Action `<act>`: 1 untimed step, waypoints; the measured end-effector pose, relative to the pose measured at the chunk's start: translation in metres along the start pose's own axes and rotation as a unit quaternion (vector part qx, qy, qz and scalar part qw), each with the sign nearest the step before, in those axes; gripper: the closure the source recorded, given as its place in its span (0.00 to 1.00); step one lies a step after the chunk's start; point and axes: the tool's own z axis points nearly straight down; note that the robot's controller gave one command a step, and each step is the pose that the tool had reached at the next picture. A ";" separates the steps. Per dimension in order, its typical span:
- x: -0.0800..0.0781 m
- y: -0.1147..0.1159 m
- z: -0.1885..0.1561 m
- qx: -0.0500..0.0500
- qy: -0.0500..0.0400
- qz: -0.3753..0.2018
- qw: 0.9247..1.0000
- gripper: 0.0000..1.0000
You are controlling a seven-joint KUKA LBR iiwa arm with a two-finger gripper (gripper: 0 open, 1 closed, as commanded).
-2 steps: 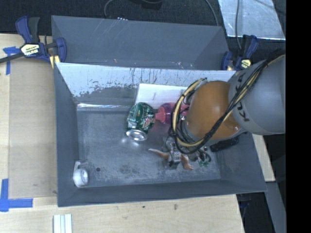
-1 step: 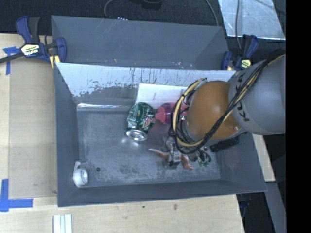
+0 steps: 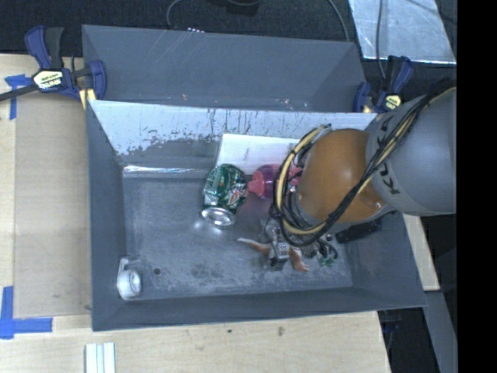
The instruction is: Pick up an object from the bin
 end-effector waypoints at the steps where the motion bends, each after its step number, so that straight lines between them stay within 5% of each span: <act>1: 0.000 0.000 -0.037 0.000 -0.001 -0.048 0.999 1.00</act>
Offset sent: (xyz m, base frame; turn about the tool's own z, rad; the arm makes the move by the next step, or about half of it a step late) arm -0.0006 0.0190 0.1723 -0.0526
